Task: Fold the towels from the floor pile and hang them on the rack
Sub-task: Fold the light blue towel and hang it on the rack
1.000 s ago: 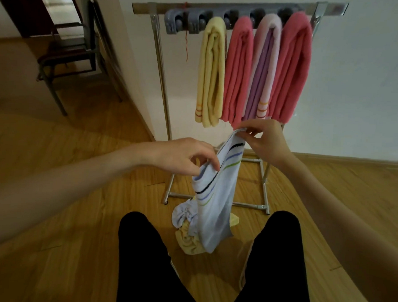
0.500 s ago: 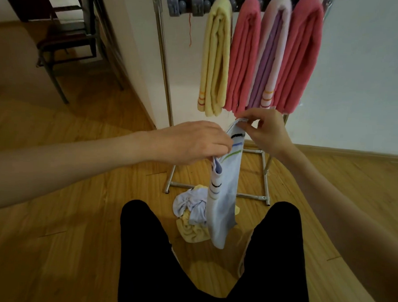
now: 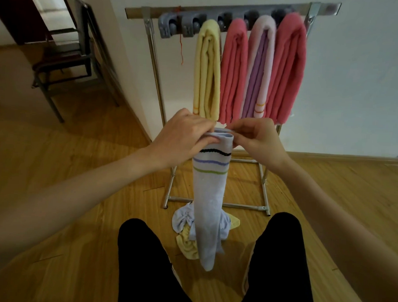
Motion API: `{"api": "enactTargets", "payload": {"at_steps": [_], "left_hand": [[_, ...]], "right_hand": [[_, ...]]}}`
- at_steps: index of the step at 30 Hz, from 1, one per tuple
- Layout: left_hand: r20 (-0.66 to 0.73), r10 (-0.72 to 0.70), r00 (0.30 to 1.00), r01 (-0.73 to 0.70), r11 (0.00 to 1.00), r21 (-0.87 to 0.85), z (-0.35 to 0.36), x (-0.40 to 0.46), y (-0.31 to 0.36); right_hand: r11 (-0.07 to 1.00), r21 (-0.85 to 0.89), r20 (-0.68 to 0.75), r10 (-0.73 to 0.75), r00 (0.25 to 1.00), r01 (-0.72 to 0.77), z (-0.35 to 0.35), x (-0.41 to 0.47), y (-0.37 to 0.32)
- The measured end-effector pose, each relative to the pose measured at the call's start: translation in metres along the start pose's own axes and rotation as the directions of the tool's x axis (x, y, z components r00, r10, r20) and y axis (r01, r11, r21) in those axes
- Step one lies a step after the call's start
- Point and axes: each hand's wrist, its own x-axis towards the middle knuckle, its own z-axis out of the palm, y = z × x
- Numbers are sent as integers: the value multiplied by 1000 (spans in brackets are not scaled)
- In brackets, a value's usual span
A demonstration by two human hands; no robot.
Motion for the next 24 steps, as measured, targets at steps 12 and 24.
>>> {"api": "enactTargets", "payload": {"at_steps": [12, 24], "left_hand": [[-118, -31, 992, 36, 999, 41, 0, -1, 2], [-174, -119, 977, 117, 993, -24, -10, 20, 11]], "right_hand": [[994, 104, 91, 20, 996, -29, -1, -3, -2], [983, -166, -135, -105, 985, 82, -6, 28, 0]]}}
